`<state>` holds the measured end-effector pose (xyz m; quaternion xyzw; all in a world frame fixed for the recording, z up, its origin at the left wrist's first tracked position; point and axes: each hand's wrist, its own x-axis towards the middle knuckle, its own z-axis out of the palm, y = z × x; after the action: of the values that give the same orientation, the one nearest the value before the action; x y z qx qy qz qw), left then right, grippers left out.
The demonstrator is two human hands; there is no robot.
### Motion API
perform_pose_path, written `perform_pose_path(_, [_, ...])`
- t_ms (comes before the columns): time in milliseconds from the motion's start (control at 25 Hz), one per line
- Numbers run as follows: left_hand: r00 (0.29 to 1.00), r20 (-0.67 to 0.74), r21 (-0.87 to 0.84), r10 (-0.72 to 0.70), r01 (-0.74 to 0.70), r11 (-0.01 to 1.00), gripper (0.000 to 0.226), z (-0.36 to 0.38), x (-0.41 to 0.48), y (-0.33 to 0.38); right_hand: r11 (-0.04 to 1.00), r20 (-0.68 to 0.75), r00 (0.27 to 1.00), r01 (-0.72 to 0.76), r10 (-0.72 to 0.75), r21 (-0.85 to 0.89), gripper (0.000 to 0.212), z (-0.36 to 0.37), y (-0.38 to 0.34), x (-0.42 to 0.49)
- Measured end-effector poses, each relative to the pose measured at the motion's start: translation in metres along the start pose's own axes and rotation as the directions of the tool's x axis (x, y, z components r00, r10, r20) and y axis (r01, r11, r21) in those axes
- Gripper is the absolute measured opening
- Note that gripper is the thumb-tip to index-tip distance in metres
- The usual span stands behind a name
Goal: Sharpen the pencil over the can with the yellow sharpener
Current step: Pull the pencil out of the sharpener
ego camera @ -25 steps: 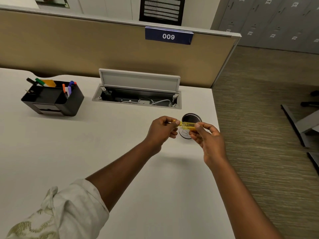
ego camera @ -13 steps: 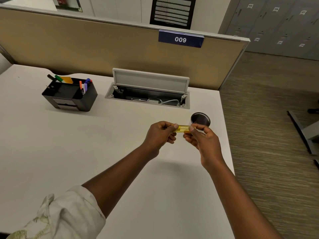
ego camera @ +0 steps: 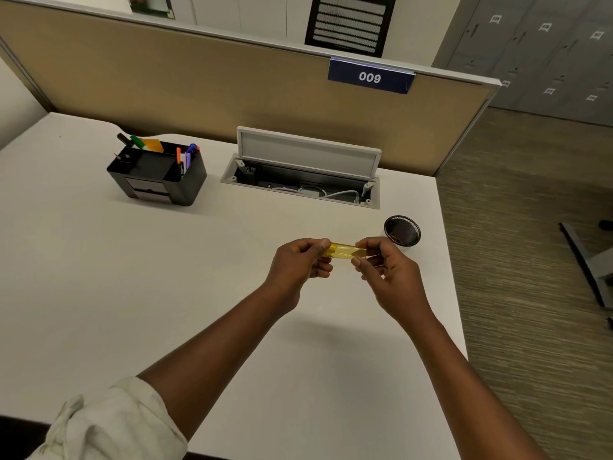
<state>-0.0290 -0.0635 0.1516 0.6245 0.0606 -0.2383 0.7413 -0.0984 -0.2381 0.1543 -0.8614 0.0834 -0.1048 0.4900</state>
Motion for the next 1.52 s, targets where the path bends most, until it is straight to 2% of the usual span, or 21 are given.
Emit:
perform_pose_path(80, [1.000, 0.002, -0.018, 0.020, -0.020, 1.000, 0.024, -0.007, -0.006, 0.000, 0.999, 0.015, 0.999, 0.034, -0.034, -0.037, 0.018, 0.004, -0.004, -0.001])
perform_pose_path(200, [0.996, -0.001, -0.013, 0.087, -0.087, 0.996, 0.025, -0.018, -0.012, 0.002, 0.999, 0.034, 0.999, -0.035, 0.034, 0.023, 0.009, 0.015, -0.011, -0.002])
perform_pose_path(360, [0.988, -0.015, 0.023, 0.155, -0.155, 0.988, 0.026, -0.028, -0.018, 0.002, 0.976, 0.085, 0.982, -0.176, 0.166, 0.131, 0.025, 0.033, -0.022, -0.008])
perform_pose_path(680, [0.971, -0.095, 0.082, 0.218, -0.210, 0.974, 0.025, -0.050, -0.021, -0.006, 0.907, 0.167, 0.938, -0.339, 0.304, 0.251, 0.043, 0.076, -0.045, -0.024])
perform_pose_path(800, [0.967, -0.050, 0.204, 0.251, -0.236, 0.950, 0.027, -0.060, -0.018, -0.001, 0.811, 0.233, 0.886, -0.462, 0.402, 0.358, 0.046, 0.095, -0.049, -0.029])
perform_pose_path(920, [0.969, 0.030, 0.293, 0.243, -0.241, 0.925, 0.039, -0.069, -0.014, 0.003, 0.612, 0.299, 0.822, -0.562, 0.484, 0.556, 0.048, 0.112, -0.051, -0.028])
perform_pose_path(1040, [0.984, -0.027, 0.201, 0.175, -0.166, 0.965, 0.044, -0.077, -0.013, 0.001, 0.464, 0.351, 0.782, -0.599, 0.515, 0.652, 0.046, 0.136, -0.058, -0.019])
perform_pose_path(1120, [0.993, -0.062, 0.085, 0.105, -0.100, 0.991, 0.034, -0.084, -0.012, -0.003, 0.431, 0.365, 0.770, -0.609, 0.523, 0.666, 0.047, 0.154, -0.061, -0.013])
perform_pose_path(1240, [0.992, -0.088, 0.101, 0.089, -0.080, 0.992, 0.022, -0.106, -0.002, -0.007, 0.479, 0.348, 0.774, -0.611, 0.529, 0.631, 0.046, 0.181, -0.061, -0.004])
perform_pose_path(1320, [0.973, -0.115, 0.282, 0.200, -0.161, 0.946, 0.021, -0.127, 0.010, -0.006, 0.667, 0.276, 0.810, -0.584, 0.517, 0.464, 0.044, 0.199, -0.059, 0.001])
perform_pose_path(1400, [0.923, -0.114, 0.533, 0.369, -0.257, 0.806, 0.023, -0.155, 0.028, -0.004, 0.885, 0.165, 0.896, -0.438, 0.413, 0.160, 0.042, 0.219, -0.053, 0.004])
perform_pose_path(1440, [0.901, -0.102, 0.636, 0.423, -0.267, 0.724, 0.025, -0.171, 0.039, -0.002, 0.944, 0.134, 0.935, -0.331, 0.328, 0.001, 0.042, 0.227, -0.047, 0.003])
perform_pose_path(1520, [0.880, -0.086, 0.809, 0.467, -0.212, 0.549, 0.031, -0.206, 0.066, 0.008, 0.953, 0.188, 0.955, -0.181, 0.230, -0.244, 0.055, 0.241, -0.030, 0.001])
